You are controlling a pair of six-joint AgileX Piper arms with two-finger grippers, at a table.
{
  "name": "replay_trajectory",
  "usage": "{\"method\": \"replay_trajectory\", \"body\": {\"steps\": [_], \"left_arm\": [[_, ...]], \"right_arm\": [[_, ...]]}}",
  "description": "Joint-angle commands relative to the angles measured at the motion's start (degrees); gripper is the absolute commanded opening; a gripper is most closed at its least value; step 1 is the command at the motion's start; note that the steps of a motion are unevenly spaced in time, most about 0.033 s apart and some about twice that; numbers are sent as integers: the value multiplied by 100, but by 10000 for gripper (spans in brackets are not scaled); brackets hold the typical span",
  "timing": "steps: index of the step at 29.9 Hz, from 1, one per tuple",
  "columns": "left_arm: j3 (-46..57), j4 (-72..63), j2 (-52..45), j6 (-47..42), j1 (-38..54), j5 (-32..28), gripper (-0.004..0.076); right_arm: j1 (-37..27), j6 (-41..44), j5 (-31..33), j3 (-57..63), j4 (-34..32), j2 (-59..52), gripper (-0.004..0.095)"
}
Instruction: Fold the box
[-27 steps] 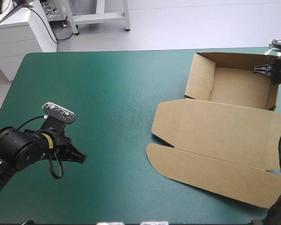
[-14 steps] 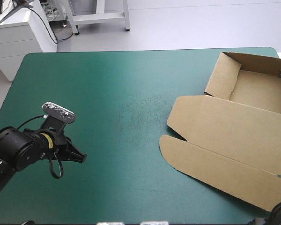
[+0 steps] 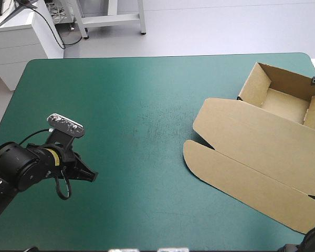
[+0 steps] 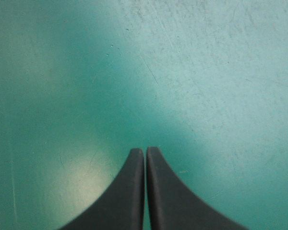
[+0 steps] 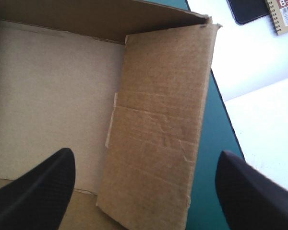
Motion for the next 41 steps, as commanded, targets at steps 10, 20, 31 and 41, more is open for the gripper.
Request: {"method": "replay_trajectory", "body": {"steps": [10,20,31,41], "left_arm": [[-130,57,-79,-12,-3,-422,-8],[126,-112,-91,-24,-3,-571,-8],[1274,-182,-866,-36,-3,-1208,-8],[2531,-293,-2116,-36,-3,-1871,-8]], "right_arm": [[23,-619,21,-352,2009,-1137,162],[1388,-685,21,506,1552,-1824,1],[2474,-1025,-836,3550,1565,-3432,1],[2537,-1615,-1960,6409,1888,-5237,0]]}}
